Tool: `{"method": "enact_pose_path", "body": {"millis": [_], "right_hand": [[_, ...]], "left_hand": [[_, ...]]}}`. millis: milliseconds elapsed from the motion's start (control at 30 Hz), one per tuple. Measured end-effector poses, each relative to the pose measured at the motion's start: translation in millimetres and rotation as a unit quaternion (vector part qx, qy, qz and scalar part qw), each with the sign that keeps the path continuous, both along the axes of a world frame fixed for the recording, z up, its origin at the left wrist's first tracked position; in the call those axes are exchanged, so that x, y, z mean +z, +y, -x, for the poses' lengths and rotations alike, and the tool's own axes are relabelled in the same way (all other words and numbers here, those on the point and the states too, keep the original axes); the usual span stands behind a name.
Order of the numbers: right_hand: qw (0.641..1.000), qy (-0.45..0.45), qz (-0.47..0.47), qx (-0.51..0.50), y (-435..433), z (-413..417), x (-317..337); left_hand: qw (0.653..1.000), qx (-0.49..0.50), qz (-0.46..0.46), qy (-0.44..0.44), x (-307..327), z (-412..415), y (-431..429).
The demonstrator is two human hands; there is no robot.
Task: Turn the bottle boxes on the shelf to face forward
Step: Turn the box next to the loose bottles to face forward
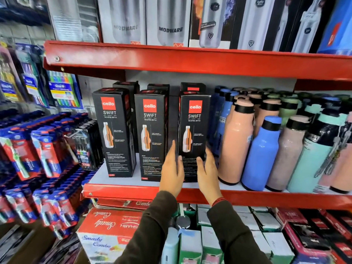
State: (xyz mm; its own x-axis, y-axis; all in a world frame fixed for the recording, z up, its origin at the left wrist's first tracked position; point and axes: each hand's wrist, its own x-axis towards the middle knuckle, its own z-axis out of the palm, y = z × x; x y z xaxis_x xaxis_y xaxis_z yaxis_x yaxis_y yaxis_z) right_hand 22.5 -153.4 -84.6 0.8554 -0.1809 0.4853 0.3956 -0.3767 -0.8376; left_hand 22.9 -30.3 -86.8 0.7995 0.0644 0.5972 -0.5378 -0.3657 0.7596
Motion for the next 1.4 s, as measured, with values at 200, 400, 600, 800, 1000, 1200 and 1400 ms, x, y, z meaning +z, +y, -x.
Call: {"method": "enact_pose_path", "body": {"millis": [200, 400, 600, 800, 1000, 1200, 1400], "right_hand": [[1.0, 0.006, -0.024, -0.001, 2.1, -0.2, -5.1], [0.999, 0.026, -0.013, 0.028, -10.4, -0.7, -4.8], [0.999, 0.012, 0.017, 0.03, -20.0, 5.5, 3.6], [0.999, 0.003, 0.003, 0.035, -18.6, 6.1, 9.0], [1.0, -0.004, 0.01, 0.03, -20.7, 4.5, 14.6], [0.999, 0.008, -0.003, 0.041, -24.1, 4.2, 15.6], [0.996, 0.038, 0.003, 0.081, -30.2, -5.0, 8.0]], "left_hand": [[0.997, 0.028, 0.049, 0.053, -8.7, -7.2, -2.2], [0.992, -0.001, 0.103, 0.07, -9.4, -7.1, 1.6], [0.977, -0.038, 0.201, 0.067, -8.3, 2.4, -0.1], [0.965, -0.036, 0.25, 0.072, -5.1, 11.7, -6.3], [0.985, 0.007, 0.169, 0.02, -6.5, 11.1, -10.0], [0.994, 0.014, 0.093, 0.062, -4.3, -2.7, -9.2], [0.987, 0.011, 0.12, 0.104, -10.3, -14.4, -4.9]]}}
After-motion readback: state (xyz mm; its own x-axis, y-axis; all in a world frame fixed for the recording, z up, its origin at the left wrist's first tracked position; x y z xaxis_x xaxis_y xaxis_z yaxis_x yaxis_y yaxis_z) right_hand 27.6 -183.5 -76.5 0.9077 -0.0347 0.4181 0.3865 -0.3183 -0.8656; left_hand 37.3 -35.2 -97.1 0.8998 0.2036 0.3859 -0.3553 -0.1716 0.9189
